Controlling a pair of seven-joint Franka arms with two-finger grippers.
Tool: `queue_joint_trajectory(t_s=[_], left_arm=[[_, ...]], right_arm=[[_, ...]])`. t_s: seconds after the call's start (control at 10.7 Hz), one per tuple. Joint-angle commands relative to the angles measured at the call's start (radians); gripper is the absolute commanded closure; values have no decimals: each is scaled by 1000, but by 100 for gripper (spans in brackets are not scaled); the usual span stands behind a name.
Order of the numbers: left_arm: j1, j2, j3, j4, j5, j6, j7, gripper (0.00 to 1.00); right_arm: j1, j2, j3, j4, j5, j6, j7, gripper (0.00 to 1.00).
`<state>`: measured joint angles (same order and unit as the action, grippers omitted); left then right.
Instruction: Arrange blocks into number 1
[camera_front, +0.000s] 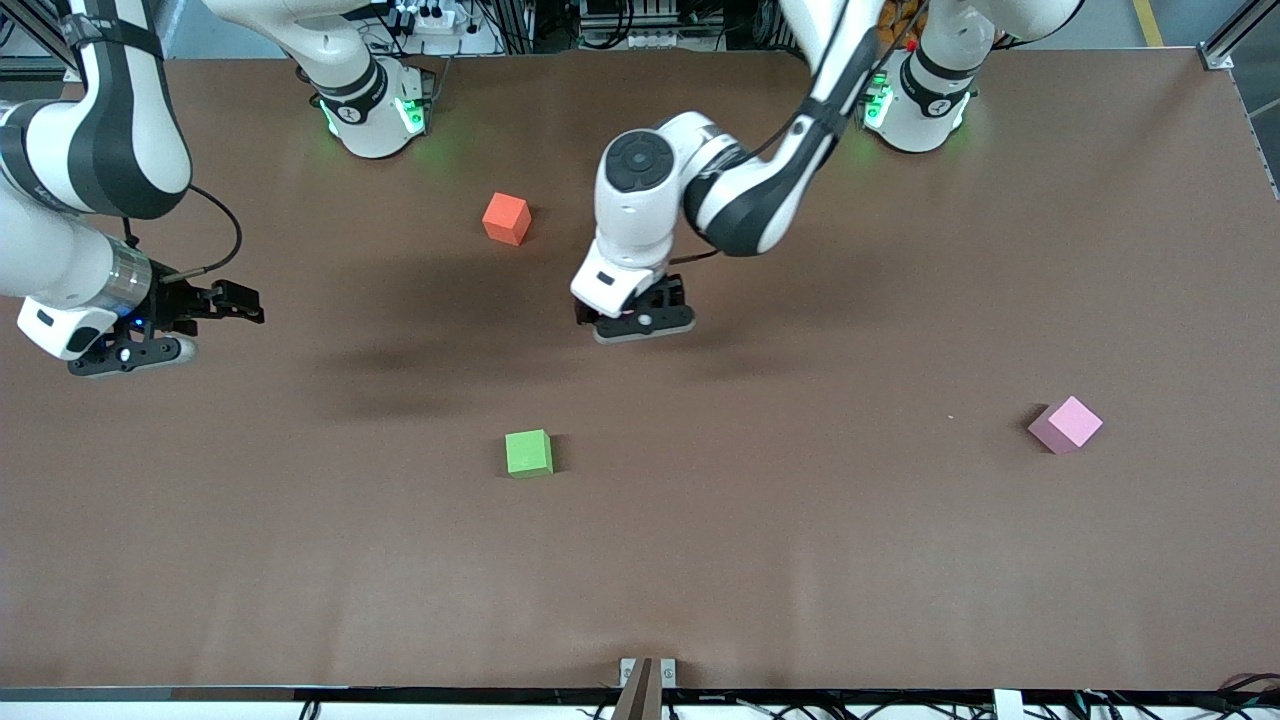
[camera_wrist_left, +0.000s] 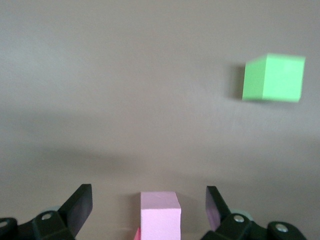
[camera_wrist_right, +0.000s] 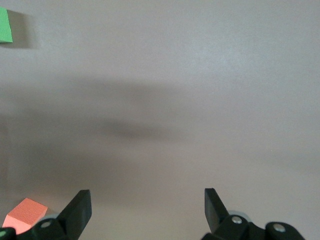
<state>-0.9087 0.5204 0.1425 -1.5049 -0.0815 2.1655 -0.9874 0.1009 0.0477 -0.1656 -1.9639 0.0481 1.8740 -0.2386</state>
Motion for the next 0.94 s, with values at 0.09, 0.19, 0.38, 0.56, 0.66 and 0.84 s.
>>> queue_joint_trajectory(t_s=[0.09, 0.19, 0.38, 0.56, 0.66, 0.84], left_arm=[[169, -207, -6, -35, -9, -184, 195, 0], [235, -253, -11, -37, -9, -255, 279, 0], [348, -330, -14, -37, -3, -382, 419, 0], [489, -402, -82, -34, 93, -450, 534, 0], [575, -437, -148, -34, 130, -482, 556, 0], [718, -497, -243, -35, 152, -542, 616, 0]], right_arm=[[-93, -58, 122, -1, -22, -35, 125, 0], [-84, -58, 124, 43, -22, -71, 183, 0], [-90, -42, 126, 187, -17, -191, 196, 0], [-93, -40, 123, 299, -10, -274, 179, 0], [-93, -42, 123, 336, -10, -286, 151, 0], [-96, -40, 121, 396, -7, -291, 81, 0]])
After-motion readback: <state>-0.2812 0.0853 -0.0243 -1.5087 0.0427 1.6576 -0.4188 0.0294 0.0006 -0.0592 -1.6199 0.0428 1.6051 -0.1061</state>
